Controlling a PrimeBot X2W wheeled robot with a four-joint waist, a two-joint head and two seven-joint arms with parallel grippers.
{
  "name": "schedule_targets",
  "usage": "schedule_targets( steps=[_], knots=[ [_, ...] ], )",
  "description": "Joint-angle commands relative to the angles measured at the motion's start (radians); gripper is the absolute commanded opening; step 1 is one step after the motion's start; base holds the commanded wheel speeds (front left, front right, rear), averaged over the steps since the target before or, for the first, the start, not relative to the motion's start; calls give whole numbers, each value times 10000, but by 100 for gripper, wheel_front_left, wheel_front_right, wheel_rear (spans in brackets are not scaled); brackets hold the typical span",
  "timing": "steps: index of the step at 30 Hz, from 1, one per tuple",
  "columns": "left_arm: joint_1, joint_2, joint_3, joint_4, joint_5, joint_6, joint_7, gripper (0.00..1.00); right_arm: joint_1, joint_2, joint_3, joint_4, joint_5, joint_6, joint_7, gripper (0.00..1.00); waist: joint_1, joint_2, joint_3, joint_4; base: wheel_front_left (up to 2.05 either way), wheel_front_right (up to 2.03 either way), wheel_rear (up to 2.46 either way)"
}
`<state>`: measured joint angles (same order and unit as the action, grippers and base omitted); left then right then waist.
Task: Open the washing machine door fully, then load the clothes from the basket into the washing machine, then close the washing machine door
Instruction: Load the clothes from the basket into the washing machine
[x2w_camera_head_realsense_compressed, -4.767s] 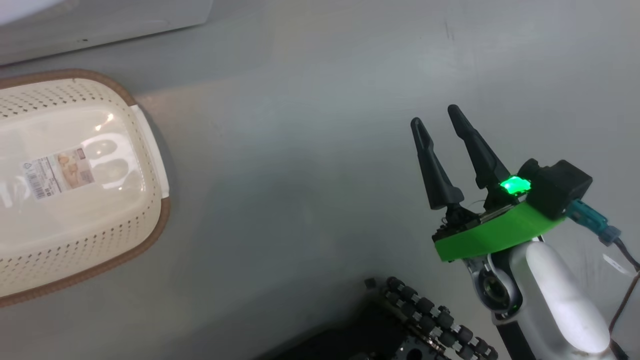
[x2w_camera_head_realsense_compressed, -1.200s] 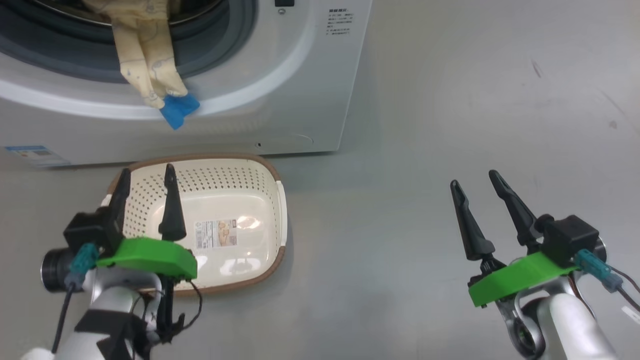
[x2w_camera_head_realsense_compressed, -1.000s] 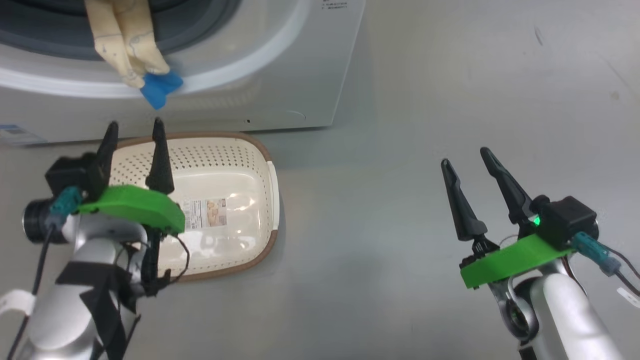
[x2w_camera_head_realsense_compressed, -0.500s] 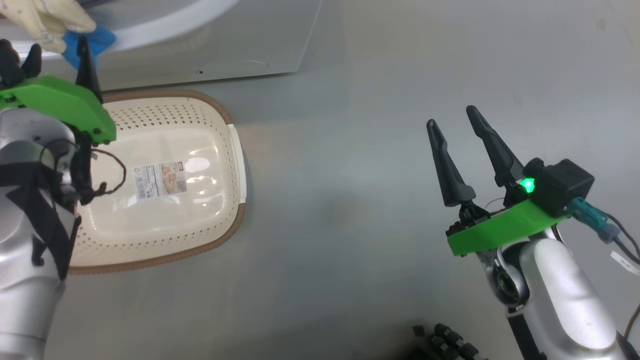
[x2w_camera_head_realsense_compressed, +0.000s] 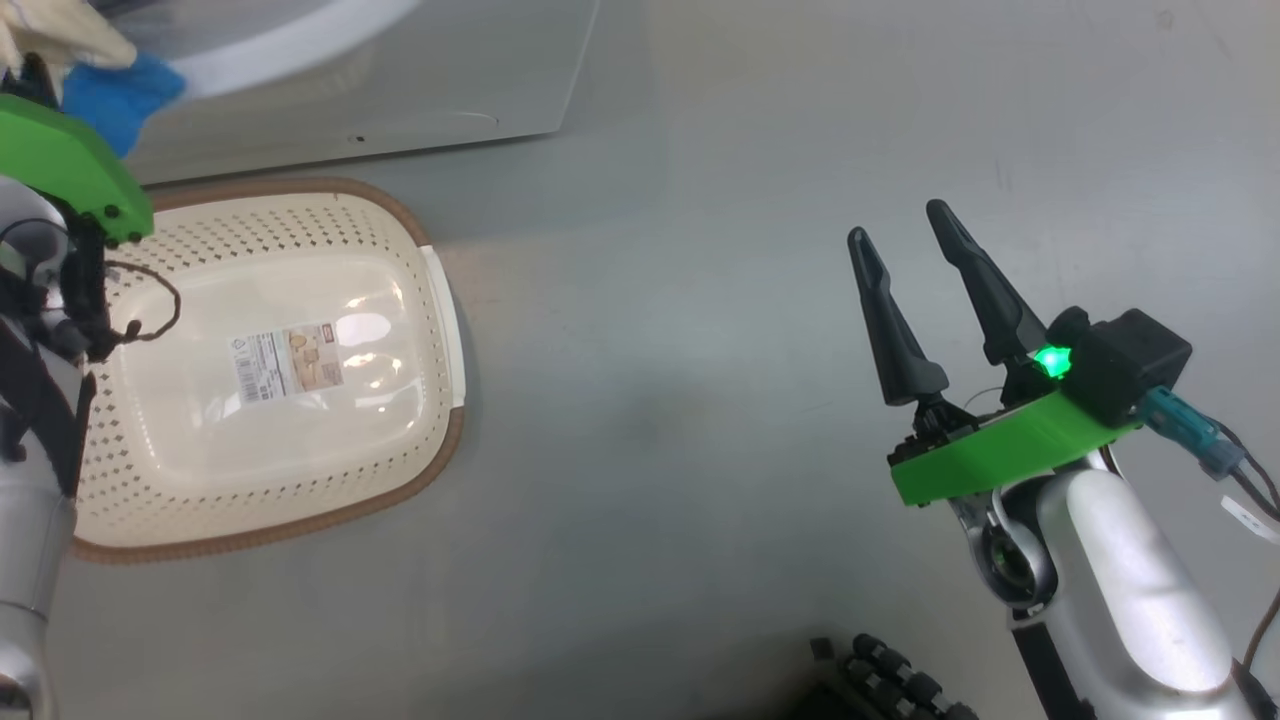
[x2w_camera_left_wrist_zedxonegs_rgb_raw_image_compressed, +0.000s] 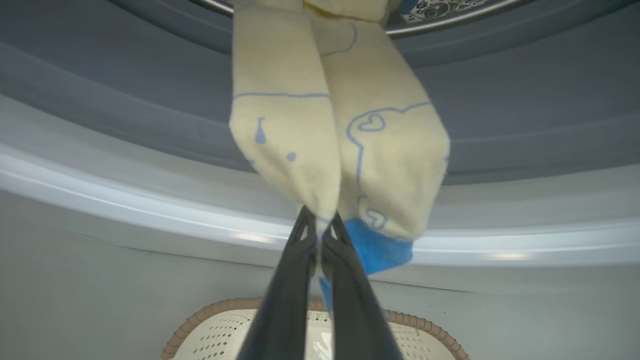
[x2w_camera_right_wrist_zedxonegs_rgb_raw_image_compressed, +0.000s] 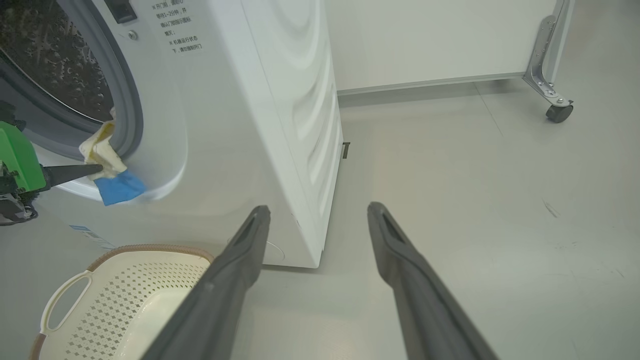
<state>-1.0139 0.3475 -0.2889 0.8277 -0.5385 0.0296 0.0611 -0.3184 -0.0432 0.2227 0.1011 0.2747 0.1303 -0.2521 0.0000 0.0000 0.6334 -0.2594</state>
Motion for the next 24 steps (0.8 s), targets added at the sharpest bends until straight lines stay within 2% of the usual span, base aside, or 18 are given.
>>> schedule_targets(
  steps=[1, 7, 13, 19, 24],
  knots=[
    [-321, 457, 233, -135, -92, -47, -31, 0, 34, -70, 114, -317, 70, 4, -96, 100, 0, 0, -44, 33, 0, 0, 0],
    [-571, 288, -81, -55, -175, -379, 660, 0, 242, -70, -120, -242, 6, 4, -96, 100, 0, 0, -365, 329, 0, 0, 0],
    [-1070, 513, -208, -1117, -346, -569, 1911, 0, 369, -70, -217, -278, -78, 4, -97, 100, 0, 0, -535, 585, 0, 0, 0],
    [-1937, 1148, -180, -2520, -306, -323, 3241, 0, 335, -70, -158, -424, -59, 4, -97, 100, 0, 0, -321, 571, 0, 0, 0],
    [-2490, 1607, -95, -2897, -258, -170, 3900, 0, 204, -70, 11, -541, 62, 4, -97, 100, 0, 0, 58, 305, 0, 0, 0]
  ],
)
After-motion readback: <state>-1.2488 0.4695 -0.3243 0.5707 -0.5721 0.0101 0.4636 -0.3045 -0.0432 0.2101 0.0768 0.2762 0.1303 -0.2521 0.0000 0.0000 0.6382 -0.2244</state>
